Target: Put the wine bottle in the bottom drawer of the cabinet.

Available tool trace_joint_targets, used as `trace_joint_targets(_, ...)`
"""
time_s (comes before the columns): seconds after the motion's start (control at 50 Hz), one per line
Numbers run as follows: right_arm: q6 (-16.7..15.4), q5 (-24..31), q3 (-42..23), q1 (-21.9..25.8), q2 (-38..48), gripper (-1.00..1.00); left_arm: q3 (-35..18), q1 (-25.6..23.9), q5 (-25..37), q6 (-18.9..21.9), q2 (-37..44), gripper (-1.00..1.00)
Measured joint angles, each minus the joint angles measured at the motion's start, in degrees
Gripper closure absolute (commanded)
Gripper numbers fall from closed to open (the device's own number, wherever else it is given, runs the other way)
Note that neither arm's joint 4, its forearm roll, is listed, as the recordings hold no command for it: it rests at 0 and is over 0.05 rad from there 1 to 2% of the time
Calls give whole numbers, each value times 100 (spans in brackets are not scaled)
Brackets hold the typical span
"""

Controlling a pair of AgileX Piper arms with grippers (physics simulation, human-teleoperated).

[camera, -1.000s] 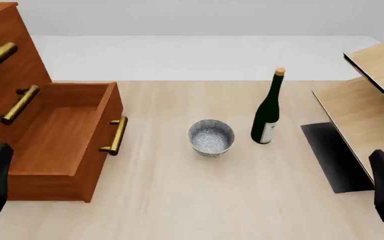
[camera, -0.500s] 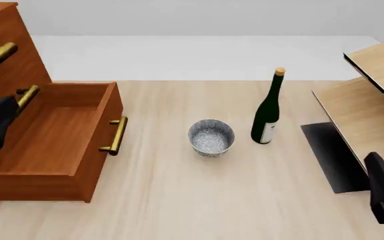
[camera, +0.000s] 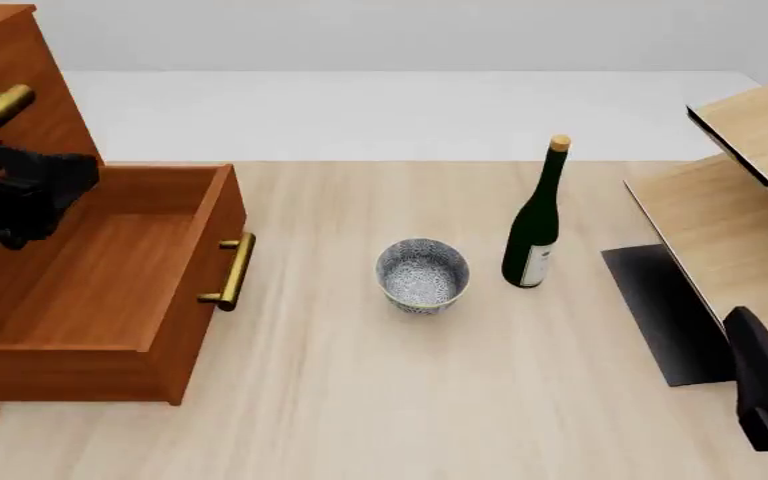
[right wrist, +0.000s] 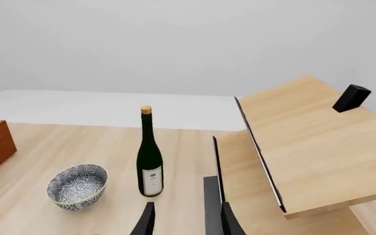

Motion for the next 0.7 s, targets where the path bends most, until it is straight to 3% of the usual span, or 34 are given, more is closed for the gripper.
trace_joint_targets(0.7, -88, 82, 4, 64, -34, -100, 29, -440, -46, -422, 970, -100)
